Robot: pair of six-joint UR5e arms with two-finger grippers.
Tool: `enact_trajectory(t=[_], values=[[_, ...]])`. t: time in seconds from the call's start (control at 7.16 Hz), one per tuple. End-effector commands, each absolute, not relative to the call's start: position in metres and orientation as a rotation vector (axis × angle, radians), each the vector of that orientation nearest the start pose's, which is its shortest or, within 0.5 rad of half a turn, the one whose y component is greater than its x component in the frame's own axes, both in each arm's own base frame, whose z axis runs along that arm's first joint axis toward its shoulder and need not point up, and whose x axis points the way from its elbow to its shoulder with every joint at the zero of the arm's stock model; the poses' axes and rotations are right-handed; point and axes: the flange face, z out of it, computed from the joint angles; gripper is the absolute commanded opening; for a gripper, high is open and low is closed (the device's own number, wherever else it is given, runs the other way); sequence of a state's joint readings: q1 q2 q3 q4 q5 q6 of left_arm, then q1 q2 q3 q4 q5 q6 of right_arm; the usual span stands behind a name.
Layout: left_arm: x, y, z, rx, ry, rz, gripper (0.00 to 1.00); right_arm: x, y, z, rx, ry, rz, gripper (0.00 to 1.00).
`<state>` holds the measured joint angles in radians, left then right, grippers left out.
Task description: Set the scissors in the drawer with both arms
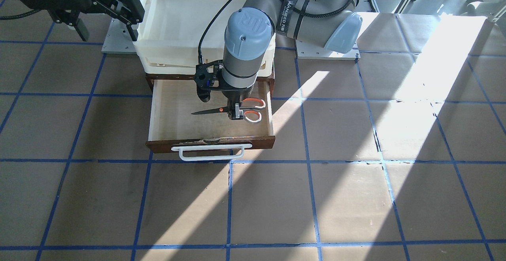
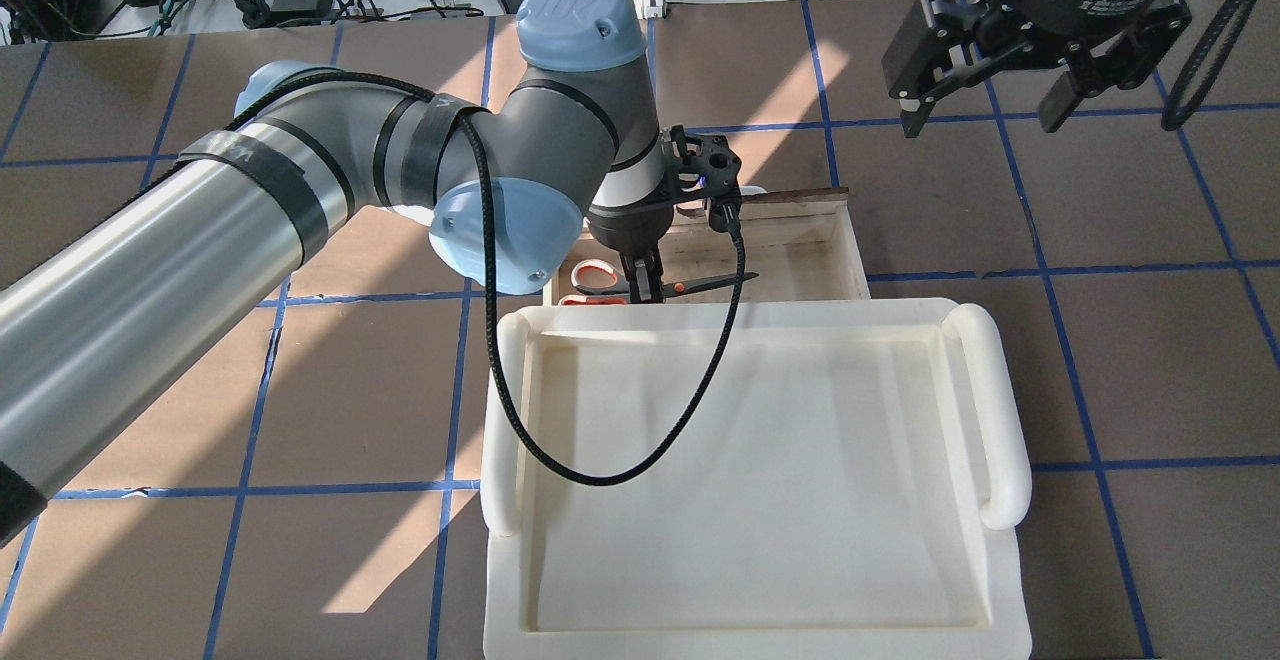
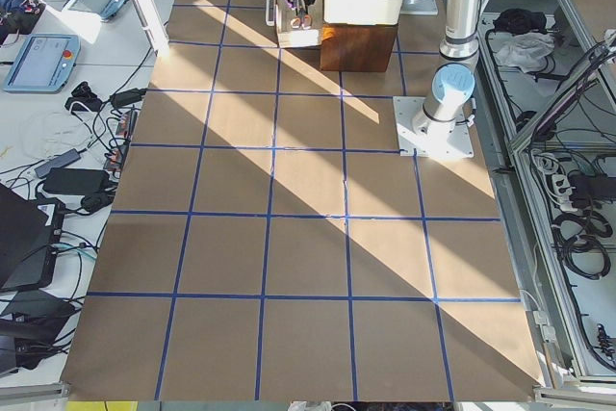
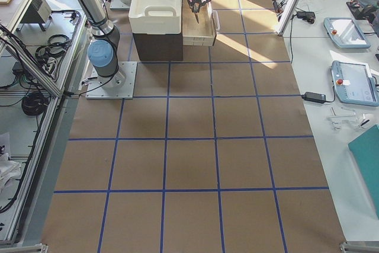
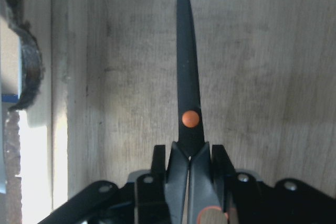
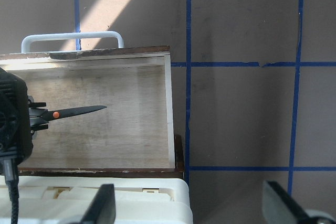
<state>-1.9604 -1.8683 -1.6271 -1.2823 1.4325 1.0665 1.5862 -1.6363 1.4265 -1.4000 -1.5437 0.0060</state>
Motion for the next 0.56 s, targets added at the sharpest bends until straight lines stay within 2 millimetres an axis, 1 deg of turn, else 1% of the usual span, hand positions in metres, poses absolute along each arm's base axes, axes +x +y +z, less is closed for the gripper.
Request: enact_trajectory(t=[0.0,0.14,0.28,0.42], values=[[-0.36,-0.489,0.328,2.177,2.465,-0.012,0.48,0.144,-0.456,0.569,-0.015,3.113,-0.052,1.0],[-0.36,-0.488,0.329,2.175,2.463,-0.016,0.72,0.143,-0.456,0.569,-0.013,3.115,-0.052,1.0],[-0.36,-0.489,0.331,2.138,2.495,-0.02,0.78,0.144,-0.456,0.57,-0.015,3.113,-0.054,1.0],[-0.36,-0.49,0.338,2.111,2.507,-0.037,0.78,0.144,-0.456,0.57,-0.015,3.113,-0.054,1.0]])
